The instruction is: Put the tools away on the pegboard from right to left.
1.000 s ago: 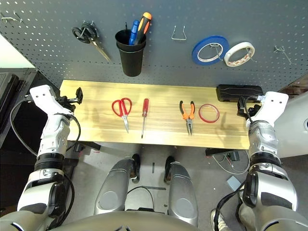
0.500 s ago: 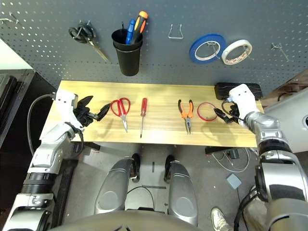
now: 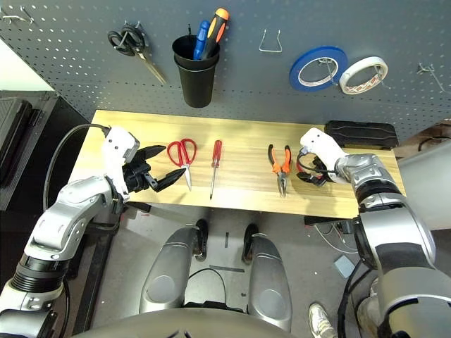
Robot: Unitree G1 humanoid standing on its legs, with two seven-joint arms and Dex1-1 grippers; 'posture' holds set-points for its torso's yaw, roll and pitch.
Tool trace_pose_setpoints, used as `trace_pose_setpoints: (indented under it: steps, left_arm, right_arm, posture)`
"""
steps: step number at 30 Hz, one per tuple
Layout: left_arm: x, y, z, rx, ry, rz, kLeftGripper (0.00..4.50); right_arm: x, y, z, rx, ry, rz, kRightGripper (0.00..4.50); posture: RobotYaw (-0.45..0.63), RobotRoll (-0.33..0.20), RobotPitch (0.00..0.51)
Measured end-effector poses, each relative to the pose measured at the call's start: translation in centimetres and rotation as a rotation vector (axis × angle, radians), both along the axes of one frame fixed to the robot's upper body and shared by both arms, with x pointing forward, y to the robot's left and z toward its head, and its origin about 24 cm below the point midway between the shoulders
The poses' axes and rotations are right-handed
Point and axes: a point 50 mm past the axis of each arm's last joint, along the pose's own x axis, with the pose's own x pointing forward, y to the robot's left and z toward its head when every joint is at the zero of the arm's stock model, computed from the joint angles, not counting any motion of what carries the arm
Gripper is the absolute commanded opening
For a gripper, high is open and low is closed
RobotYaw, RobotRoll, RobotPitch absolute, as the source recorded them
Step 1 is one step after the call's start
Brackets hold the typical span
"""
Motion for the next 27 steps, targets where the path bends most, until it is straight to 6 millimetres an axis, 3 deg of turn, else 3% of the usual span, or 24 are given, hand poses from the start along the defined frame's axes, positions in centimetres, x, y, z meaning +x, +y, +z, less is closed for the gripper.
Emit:
trace_pose_setpoints:
  steps: [5, 8, 19, 27]
  left_arm:
    - [-0.5, -0.1, 0.6, 0.003, -0.003, -0.003, 4.46]
    - [-0.5, -0.1, 0.6, 0.006, 0.005, 0.003, 4.5]
    - [-0.5, -0.3, 0.7, -0.005, 0.001, 0.01, 4.5]
    - [-0.3, -0.9, 1.4, -0.056, -0.037, -0.047, 4.5]
  right_arm:
    - [0.1, 0.3, -0.2, -0.04, 0.014, -0.012, 4.5]
    - [0.3, 0.4, -0.2, -0.052, 0.014, -0.022, 3.88]
    - [0.0, -0.4, -0.6, -0.085, -0.068, -0.075, 0.03]
    - [-1.4, -2.3, -1.2, -0.067, -0.297, -0.171, 0.03]
  posture:
    - [0.31, 0.0, 0.373]
    - [0.32, 0.0, 0.374]
    - [0.29, 0.0, 0.34]
    - [0.27, 0.0, 0.304]
